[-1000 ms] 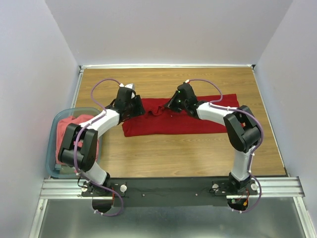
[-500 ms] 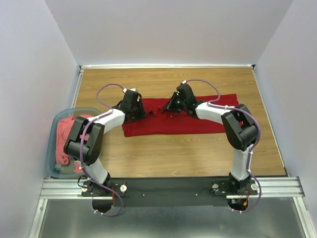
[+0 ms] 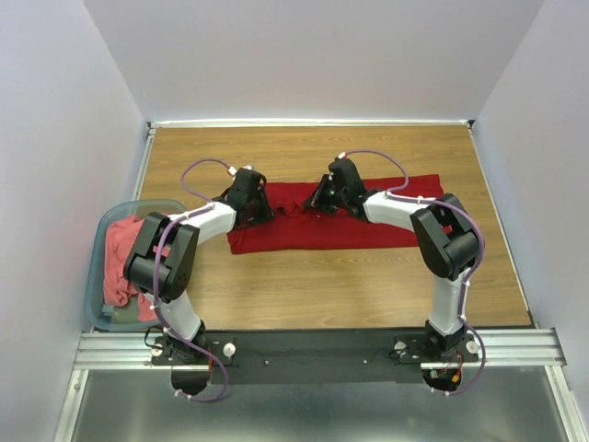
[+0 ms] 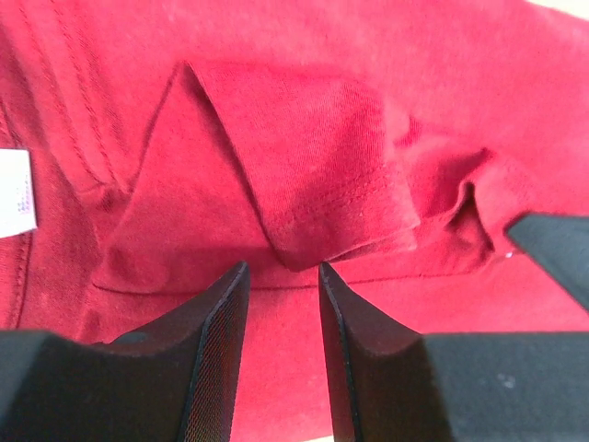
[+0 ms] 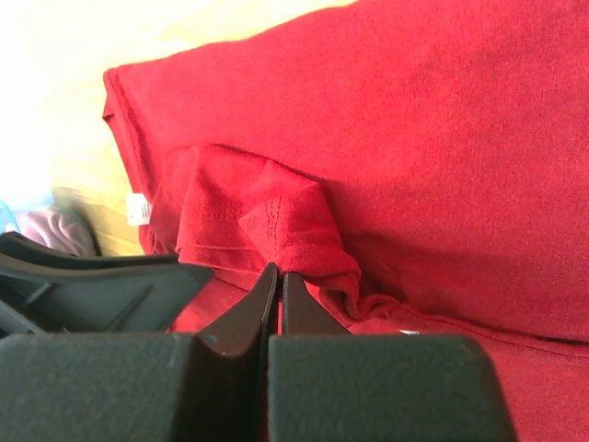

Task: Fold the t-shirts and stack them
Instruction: Fold the tshirt

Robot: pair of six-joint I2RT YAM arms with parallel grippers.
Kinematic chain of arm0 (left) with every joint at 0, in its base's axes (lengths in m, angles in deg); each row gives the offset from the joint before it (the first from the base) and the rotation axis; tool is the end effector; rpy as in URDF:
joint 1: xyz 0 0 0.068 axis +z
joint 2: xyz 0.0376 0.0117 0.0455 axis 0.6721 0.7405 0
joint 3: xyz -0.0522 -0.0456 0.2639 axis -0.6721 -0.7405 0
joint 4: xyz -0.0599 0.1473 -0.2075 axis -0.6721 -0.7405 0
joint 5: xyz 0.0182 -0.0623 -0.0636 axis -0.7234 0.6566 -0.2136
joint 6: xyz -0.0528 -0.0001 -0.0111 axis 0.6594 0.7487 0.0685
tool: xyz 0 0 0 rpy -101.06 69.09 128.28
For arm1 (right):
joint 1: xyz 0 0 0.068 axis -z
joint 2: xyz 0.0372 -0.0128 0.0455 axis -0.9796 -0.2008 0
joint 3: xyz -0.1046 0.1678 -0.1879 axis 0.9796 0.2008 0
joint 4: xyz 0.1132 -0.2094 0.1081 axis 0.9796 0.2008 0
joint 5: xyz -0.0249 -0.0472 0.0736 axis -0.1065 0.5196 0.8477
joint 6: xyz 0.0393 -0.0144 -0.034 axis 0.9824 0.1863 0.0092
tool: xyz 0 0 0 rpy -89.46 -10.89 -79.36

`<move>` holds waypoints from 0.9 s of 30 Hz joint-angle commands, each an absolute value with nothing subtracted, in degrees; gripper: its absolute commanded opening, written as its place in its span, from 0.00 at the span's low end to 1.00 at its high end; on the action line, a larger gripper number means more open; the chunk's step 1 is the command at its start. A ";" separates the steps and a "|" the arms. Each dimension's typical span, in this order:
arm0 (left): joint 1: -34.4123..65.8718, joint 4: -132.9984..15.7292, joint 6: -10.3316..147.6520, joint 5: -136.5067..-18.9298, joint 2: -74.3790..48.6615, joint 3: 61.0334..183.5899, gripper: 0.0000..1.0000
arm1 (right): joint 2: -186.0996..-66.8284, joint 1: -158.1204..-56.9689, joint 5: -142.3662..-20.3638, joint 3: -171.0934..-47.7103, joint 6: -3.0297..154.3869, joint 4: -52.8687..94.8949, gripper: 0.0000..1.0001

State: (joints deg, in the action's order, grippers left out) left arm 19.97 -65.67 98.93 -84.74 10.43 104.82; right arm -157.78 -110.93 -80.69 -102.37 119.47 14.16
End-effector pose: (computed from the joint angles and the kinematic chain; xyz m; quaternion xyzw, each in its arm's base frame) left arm 0.3234 -0.1332 0.1648 -0.1556 0.9235 -0.1947 0.2918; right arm 0.3560 0.2331 0.1648 0.1091 0.8886 0.3411 0.2867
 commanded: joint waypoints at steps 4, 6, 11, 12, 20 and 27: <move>19.47 -64.08 100.76 -88.09 12.10 107.01 0.44 | -159.20 -110.41 -79.08 -101.27 118.35 14.09 0.04; 19.29 -64.17 100.76 -88.00 12.46 107.45 0.44 | -159.38 -110.24 -78.90 -101.18 118.35 14.00 0.04; 18.85 -64.87 100.59 -88.44 13.86 108.68 0.43 | -159.64 -110.06 -78.37 -100.92 118.35 13.56 0.04; 18.76 -65.13 100.50 -88.53 14.04 108.76 0.43 | -159.73 -109.97 -78.28 -100.83 118.35 13.56 0.04; 18.41 -65.75 100.50 -89.40 15.09 109.64 0.28 | -159.82 -109.71 -77.76 -100.13 118.52 12.86 0.04; 18.41 -69.52 98.40 -92.74 13.96 111.48 0.00 | -158.59 -109.36 -77.49 -99.25 118.52 12.77 0.04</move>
